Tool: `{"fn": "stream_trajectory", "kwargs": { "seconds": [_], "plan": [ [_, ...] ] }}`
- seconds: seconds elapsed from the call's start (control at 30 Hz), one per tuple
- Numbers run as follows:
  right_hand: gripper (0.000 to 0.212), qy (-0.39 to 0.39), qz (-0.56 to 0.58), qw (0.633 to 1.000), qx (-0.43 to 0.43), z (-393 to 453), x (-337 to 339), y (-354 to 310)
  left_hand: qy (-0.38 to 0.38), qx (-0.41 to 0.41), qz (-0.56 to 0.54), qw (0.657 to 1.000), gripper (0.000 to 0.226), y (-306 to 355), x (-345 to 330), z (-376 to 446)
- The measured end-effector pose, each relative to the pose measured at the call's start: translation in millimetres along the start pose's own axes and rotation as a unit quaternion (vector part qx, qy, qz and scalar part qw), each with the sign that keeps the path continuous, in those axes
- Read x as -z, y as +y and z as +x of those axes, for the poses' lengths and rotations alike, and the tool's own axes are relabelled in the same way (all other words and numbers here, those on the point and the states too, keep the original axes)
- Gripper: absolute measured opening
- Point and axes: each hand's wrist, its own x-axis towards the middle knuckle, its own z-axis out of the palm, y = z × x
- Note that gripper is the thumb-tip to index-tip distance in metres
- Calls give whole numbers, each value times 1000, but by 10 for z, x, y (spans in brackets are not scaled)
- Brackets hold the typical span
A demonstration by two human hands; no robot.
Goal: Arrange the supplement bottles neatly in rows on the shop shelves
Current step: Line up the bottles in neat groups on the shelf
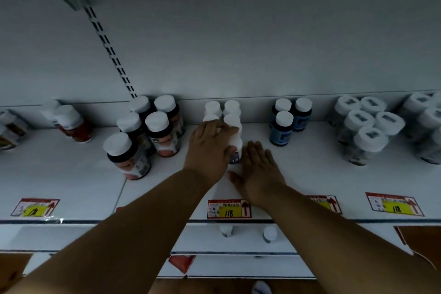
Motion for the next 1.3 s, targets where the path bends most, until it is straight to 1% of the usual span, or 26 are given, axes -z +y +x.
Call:
{"fn": "stream_trajectory", "kwargs": {
  "seconds": [0.1, 0.17, 0.27, 0.3, 0.4, 0.47, 0.57, 0.63, 0.73, 0.87, 1.0, 1.17, 1.3],
  "plan": [
    [86, -13, 3, 1000, -18, -51, 48, -19, -9, 0, 4, 1000, 54, 14, 62, -25],
    [87, -7, 23, 999, -41, -155, 82, -53, 8, -10, -21, 1000, 57, 54, 149, -103],
    [84, 42, 64, 995, -69, -476, 53, -190, 61, -54, -80, 993, 47, 74, 291, -381],
    [84, 62, 82, 992, -78, -613, 24, -261, 66, -66, -103, 990, 45, 61, 335, -501],
    [79, 116, 136, 979, -100, -1022, -38, -523, 37, -86, -150, 984, 43, -19, 443, -876],
    [73, 157, 142, 972, -98, -1266, -52, -712, 19, -92, -157, 983, 41, -92, 501, -1128],
    [56, 229, 135, 960, -85, -1573, -85, -952, -2, -91, -158, 983, 41, -177, 612, -1480],
    [47, 244, 148, 955, -76, -1714, -130, -1066, -12, -78, -145, 986, 41, -219, 680, -1708],
    [45, 234, 171, 956, -52, -1869, -332, -1150, -42, -69, -104, 991, 42, -222, 650, -2055],
    [44, 198, 222, 953, -52, -1978, -911, -1035, -87, -16, -90, 992, 42, -241, 206, -2430],
    [49, 145, 273, 947, -86, -1860, -1653, -921, -127, 24, -84, 988, 46, -434, -479, -2637],
    [52, 103, 336, 929, -116, -1323, -2592, -823, -146, 110, -105, 978, 49, -919, -1433, -2657],
    [53, 83, 359, 919, -139, -772, -3330, -783, -191, 171, -116, 960, 44, -1372, -2197, -2549]
  ]
}}
